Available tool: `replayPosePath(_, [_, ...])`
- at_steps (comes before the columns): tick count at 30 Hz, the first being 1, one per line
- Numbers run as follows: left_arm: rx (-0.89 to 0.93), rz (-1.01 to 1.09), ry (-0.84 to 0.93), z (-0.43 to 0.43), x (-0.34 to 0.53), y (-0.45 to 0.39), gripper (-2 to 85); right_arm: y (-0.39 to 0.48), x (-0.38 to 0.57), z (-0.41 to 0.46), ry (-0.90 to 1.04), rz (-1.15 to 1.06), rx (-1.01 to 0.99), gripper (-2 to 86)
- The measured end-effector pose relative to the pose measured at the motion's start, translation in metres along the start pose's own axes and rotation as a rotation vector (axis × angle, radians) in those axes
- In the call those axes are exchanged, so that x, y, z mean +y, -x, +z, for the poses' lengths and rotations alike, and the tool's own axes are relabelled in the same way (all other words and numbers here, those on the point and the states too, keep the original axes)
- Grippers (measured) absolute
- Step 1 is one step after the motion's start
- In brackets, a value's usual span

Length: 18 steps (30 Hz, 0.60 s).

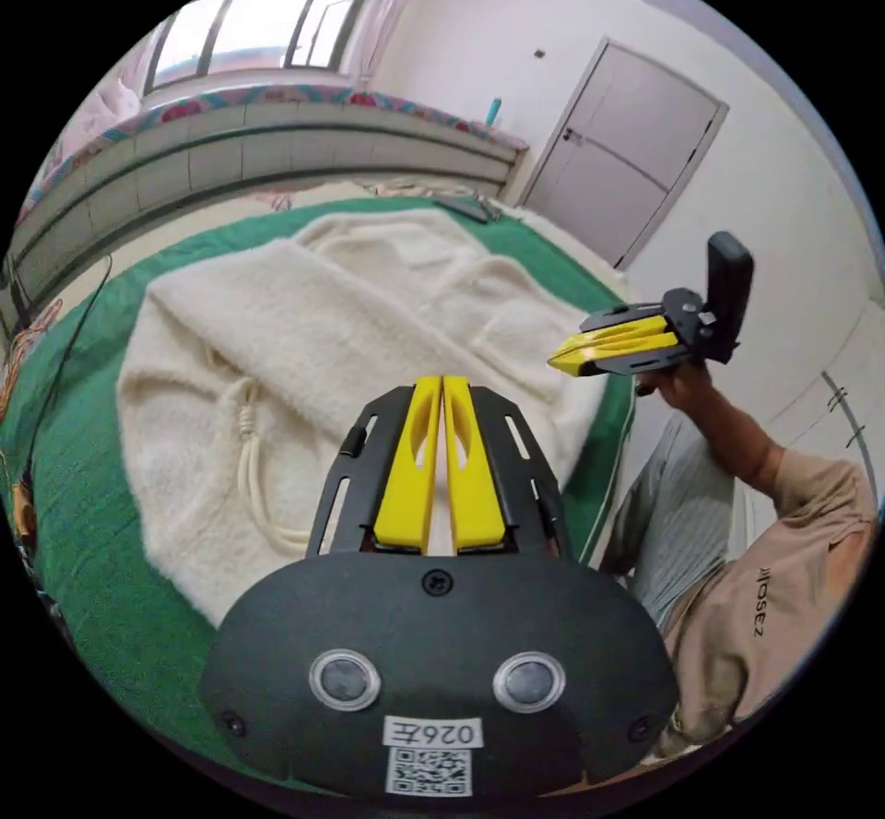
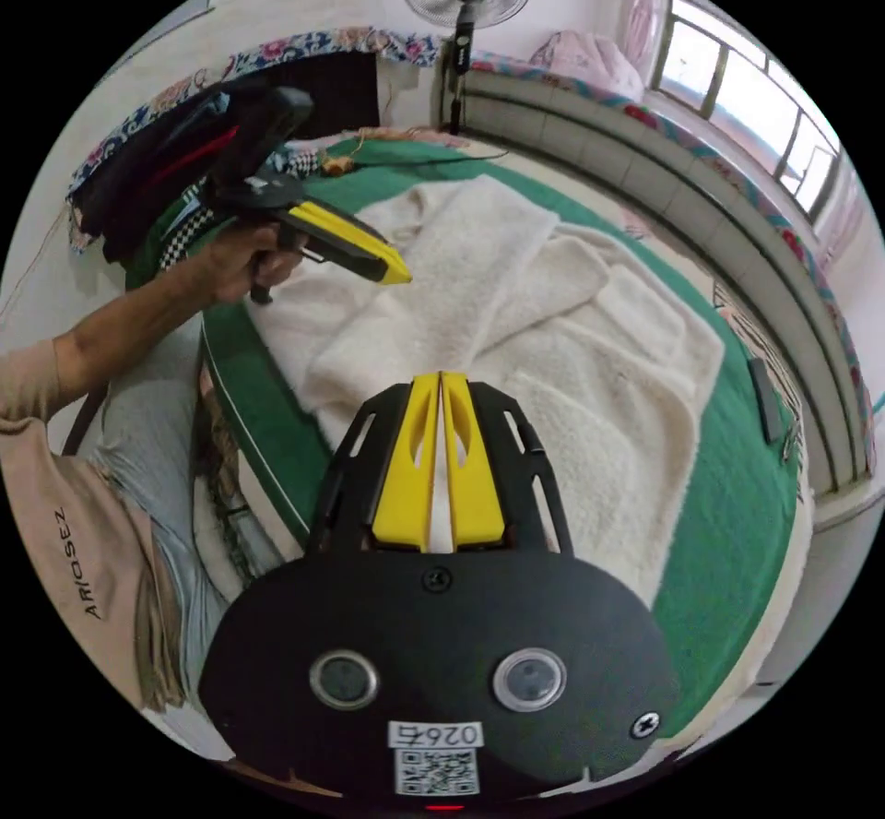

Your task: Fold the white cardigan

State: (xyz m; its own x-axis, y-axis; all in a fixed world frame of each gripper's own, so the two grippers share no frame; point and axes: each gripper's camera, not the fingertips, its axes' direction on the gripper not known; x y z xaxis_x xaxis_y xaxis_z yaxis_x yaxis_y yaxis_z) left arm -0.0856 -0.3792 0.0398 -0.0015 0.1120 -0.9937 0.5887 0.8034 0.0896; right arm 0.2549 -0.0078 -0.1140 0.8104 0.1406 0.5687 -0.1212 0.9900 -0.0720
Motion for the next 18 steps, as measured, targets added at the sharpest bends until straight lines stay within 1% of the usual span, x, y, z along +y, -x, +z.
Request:
replayPosePath(1, [0.068, -0.008, -0.077, -0.008, -0.001, -0.009, -0.9, -0.011, 0.006, -0.009, -0.028, 0.039, 0.002, -0.8])
replayPosePath(2, [0.127, -0.012, -0.127, -0.009, -0.005, -0.017, -0.8, -0.035, 0.019, -0.024, -0.065, 0.126, 0.000, -0.8])
replayPosePath(3, [0.153, -0.014, -0.145, -0.008, -0.008, -0.020, -0.8, -0.062, 0.035, -0.036, -0.086, 0.222, -0.006, -0.6])
replayPosePath(4, [0.193, -0.019, -0.158, -0.001, -0.016, -0.026, -0.6, -0.076, 0.044, -0.041, -0.093, 0.271, -0.006, -0.6])
replayPosePath(6, [0.228, -0.009, -0.135, 0.017, -0.033, -0.035, -0.1, -0.126, 0.084, -0.060, -0.137, 0.460, 0.009, 0.6])
replayPosePath(9, [0.191, 0.006, -0.030, 0.065, -0.068, -0.051, 0.8, -0.181, 0.128, -0.078, -0.188, 0.622, -0.053, 3.7])
replayPosePath(11, [0.134, -0.013, 0.078, 0.110, -0.097, -0.064, 2.9, -0.207, 0.148, -0.083, -0.201, 0.692, -0.102, 5.6])
replayPosePath(12, [0.122, -0.015, 0.100, 0.122, -0.105, -0.067, 3.7, -0.221, 0.159, -0.083, -0.198, 0.720, -0.128, 6.6])
replayPosePath(16, [0.085, -0.015, 0.215, 0.201, -0.153, -0.090, 11.2, -0.255, 0.176, -0.073, -0.158, 0.766, -0.208, 9.1])
replayPosePath(18, [0.056, -0.014, 0.279, 0.235, -0.171, -0.098, 12.9, -0.270, 0.180, -0.061, -0.109, 0.775, -0.254, 11.3])
